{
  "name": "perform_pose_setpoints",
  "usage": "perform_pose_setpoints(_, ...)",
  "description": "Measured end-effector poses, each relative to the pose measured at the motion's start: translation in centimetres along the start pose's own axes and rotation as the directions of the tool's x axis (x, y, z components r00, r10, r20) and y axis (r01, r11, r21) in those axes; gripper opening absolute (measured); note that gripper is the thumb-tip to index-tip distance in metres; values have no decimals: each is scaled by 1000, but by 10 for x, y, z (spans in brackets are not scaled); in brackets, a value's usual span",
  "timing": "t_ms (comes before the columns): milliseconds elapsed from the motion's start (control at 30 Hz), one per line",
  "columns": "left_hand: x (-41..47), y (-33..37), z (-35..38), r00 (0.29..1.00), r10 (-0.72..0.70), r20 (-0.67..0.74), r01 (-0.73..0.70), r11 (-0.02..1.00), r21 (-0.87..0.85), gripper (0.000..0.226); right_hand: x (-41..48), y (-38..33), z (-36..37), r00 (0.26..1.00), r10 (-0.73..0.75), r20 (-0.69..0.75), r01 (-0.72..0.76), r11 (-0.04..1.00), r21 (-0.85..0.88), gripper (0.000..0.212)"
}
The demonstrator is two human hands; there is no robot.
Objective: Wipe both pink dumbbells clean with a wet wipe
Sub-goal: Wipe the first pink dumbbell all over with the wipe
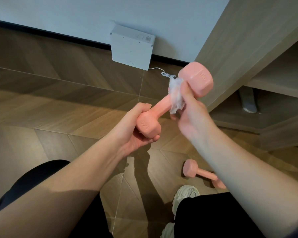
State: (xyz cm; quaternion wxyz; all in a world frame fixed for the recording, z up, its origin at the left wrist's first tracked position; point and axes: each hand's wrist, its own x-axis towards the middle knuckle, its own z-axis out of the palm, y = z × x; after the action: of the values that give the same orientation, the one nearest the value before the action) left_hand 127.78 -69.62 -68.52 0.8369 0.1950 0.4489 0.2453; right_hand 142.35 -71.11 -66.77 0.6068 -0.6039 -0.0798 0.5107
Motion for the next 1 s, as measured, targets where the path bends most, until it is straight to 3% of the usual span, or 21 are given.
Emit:
perform_pose_setpoints(200,-5,1,1,999,-36,20,36,999,-4,35,-11,25,-1,990,116,80,-102,981,-163,42)
perform_pose_setpoints(367,-3,-2,5,1000,-24,17,24,1000,-1,40,-3,-1,-1,1000,17,7,-17,1000,24,37)
perform_pose_setpoints(533,-3,-1,4,999,-13,42,11,999,33,23,-24,35,3,986,146,86,-129,976,-175,32)
perform_pose_setpoints(800,-2,4,7,1000,-11,14,11,1000,29,35,-14,8,2,999,16,36,-13,997,-78,28)
perform_pose_setpoints(1000,-4,5,2,999,4,34,-6,999,48,36,-27,40,1,986,111,124,-84,976,-199,36)
